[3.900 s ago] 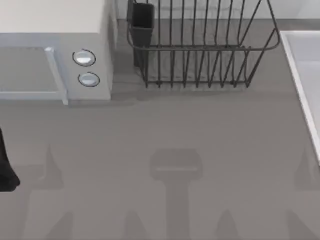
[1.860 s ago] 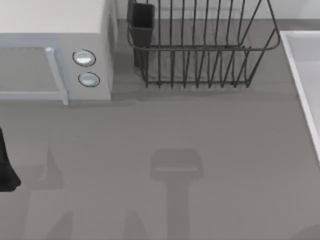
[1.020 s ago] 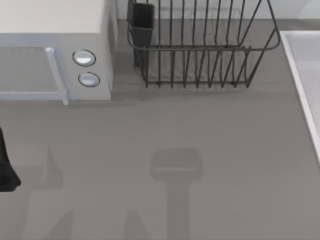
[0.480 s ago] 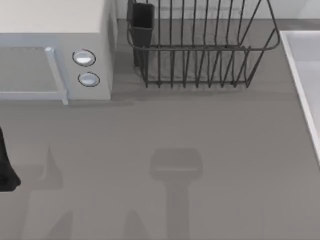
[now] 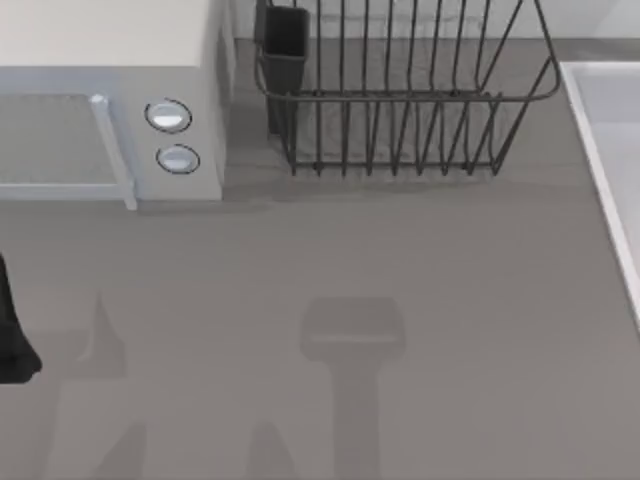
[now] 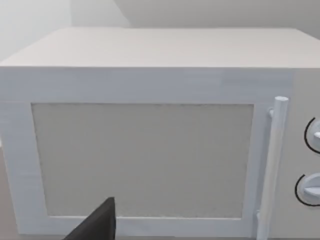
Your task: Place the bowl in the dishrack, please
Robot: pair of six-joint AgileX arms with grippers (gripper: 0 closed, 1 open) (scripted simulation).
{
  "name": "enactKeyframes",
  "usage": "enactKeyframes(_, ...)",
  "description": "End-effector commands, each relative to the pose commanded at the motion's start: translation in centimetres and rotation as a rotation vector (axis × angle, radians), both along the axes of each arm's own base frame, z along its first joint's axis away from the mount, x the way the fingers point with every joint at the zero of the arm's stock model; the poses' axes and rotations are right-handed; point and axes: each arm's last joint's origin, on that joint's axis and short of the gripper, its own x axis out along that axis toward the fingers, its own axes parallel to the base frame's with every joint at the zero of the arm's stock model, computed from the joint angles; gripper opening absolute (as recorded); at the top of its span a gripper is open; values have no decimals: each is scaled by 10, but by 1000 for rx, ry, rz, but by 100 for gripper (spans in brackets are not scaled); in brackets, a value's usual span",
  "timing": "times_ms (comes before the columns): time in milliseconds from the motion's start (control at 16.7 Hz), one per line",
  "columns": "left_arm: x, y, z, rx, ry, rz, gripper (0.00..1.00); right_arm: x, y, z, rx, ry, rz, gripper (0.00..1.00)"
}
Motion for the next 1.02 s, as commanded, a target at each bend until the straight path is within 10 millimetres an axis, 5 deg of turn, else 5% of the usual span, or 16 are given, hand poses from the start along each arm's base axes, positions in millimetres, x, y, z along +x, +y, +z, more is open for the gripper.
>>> enactKeyframes(480, 0, 0, 0, 0, 0, 0, 100, 0, -6, 11, -6, -7, -23, 0)
enactKeyframes(780, 0, 0, 0, 0, 0, 0, 100, 8, -23, 77, -9, -8, -57, 0)
enactKeyframes(1020, 0, 0, 0, 0, 0, 0, 100, 8, -17, 142, 20, 25, -34, 0)
